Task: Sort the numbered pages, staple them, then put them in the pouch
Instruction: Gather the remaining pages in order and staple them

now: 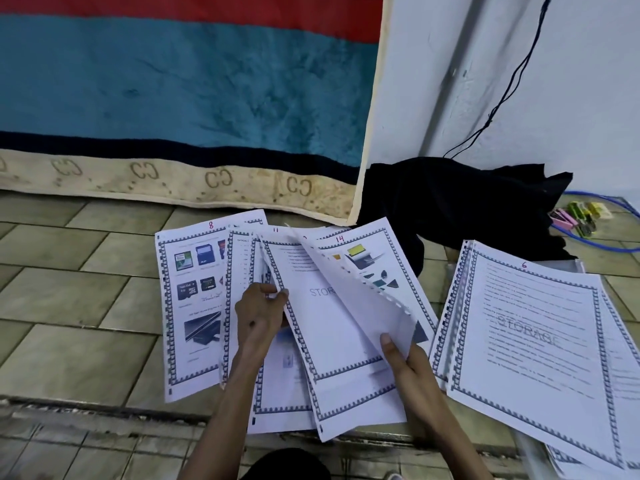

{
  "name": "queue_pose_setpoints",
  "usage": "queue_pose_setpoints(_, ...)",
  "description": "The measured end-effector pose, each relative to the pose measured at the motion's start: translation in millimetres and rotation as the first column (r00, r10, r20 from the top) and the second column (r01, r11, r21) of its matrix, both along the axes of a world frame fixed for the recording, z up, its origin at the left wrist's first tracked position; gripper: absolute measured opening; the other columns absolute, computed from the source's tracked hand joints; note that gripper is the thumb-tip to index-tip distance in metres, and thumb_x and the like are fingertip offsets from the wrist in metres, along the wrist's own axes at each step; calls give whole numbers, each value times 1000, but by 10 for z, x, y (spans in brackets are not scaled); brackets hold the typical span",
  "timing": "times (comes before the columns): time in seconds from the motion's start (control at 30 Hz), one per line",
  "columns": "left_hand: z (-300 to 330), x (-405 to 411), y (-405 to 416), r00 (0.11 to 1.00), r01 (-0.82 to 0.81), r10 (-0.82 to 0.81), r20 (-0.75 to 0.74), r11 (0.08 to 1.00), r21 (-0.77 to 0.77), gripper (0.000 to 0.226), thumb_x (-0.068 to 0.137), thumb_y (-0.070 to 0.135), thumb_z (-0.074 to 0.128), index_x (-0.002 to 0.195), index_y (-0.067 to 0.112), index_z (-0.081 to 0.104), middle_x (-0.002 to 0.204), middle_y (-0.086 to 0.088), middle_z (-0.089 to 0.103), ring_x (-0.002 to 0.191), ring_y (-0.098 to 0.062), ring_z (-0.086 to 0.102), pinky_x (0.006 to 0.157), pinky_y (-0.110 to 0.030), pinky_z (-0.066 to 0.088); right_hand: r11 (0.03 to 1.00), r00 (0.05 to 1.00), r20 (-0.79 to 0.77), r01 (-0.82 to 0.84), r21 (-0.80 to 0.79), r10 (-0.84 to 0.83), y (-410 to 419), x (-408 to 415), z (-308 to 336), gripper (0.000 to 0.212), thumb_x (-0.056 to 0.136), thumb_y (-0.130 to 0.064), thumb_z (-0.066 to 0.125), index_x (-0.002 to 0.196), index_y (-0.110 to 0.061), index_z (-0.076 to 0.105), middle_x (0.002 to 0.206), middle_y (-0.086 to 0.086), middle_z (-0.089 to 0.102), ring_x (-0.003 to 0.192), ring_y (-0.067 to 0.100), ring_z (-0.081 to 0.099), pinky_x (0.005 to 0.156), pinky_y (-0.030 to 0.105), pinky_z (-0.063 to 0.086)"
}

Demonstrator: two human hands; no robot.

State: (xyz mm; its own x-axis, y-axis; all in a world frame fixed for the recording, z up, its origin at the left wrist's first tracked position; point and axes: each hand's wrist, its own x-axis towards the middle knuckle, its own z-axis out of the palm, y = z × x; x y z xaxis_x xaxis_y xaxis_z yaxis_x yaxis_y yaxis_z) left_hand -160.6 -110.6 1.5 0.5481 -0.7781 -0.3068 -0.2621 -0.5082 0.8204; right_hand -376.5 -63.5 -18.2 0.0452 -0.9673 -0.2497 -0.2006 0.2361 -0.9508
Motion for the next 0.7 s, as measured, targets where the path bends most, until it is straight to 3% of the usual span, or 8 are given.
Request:
queue_pose_setpoints(0.07, -32, -13, 25, 996, 24, -23, 82, 1000, -11, 25, 89, 25, 60, 103, 4, 62, 96, -6, 62, 78, -17, 51, 72, -23, 38, 997, 993, 90, 69, 44, -72, -34, -32, 9, 20, 94, -33, 49, 82, -20, 60, 66, -14, 67, 66, 0, 62, 58, 17, 46)
queue_pose_setpoints(0.1, -41, -17, 38, 994, 29, -28, 107, 999, -14, 24, 89, 26, 61, 101, 4, 64, 94, -8, 65, 76, -17, 52, 72, -23, 39, 992, 986, 114, 113, 64, -120, -52, -44, 19, 17, 95, -28, 49, 87, -18, 61, 72, -14, 67, 67, -1, 62, 57, 15, 45)
queue_pose_setpoints(0.17, -72, 7, 42, 992, 14, -9, 122, 999, -36, 23, 86, 27, 65, 96, 6, 66, 93, -11, 70, 75, -20, 58, 74, -24, 45, 978, 975, 111, 184, 94, -194, -81, -89, -39, 16, 94, -29, 51, 100, -15, 58, 96, -5, 65, 84, 9, 61, 70, 23, 45)
queue_pose_setpoints(0.27, -121, 42, 40, 996, -19, 26, 90, 997, -80, 19, 81, 25, 71, 86, 8, 66, 86, -14, 71, 76, -26, 66, 79, -36, 55, 968, 963, 115, 235, 85, -243, -105, -139, -136, 35, 92, -31, 55, 123, -15, 52, 119, 0, 60, 106, 20, 56, 92, 32, 42)
queue_pose_setpoints(0.47, -135, 7, 54, 969, 27, -5, 246, 996, -87, 21, 85, 23, 66, 83, 2, 70, 74, -15, 72, 71, -27, 68, 72, -30, 54, 970, 971, 82, 232, -74, -226, -115, -155, -170, 72, 81, -13, 70, 140, -22, 31, 130, -6, 52, 119, 14, 52, 100, 33, 43)
queue_pose_setpoints(0.57, -129, -23, 69, 934, 34, -15, 357, 998, -48, 23, 87, 26, 63, 89, 4, 70, 80, -14, 72, 76, -26, 68, 67, -23, 46, 964, 961, 148, 249, -93, -234, -140, -162, -161, 99, 74, -2, 75, 144, -38, 15, 128, -26, 45, 113, -13, 48, 96, 17, 41)
queue_pose_setpoints(0.6, -120, -41, 71, 921, 34, -13, 389, 998, -47, 22, 87, 25, 63, 90, 4, 70, 83, -14, 72, 79, -26, 67, 66, -23, 43, 963, 958, 166, 253, -95, -236, -150, -166, -161, 109, 72, -2, 78, 141, -48, 8, 132, -27, 41, 115, -15, 46, 97, 16, 41)
queue_pose_setpoints(0.7, -84, -88, 73, 904, 37, -17, 428, 999, -39, 19, 86, 20, 64, 90, 3, 71, 86, -17, 72, 80, -29, 67, 61, -25, 42, 957, 962, 126, 258, -133, -242, -168, -175, -165, 117, 65, -10, 83, 132, -65, 6, 151, -9, 30, 134, 11, 38, 110, 40, 36)
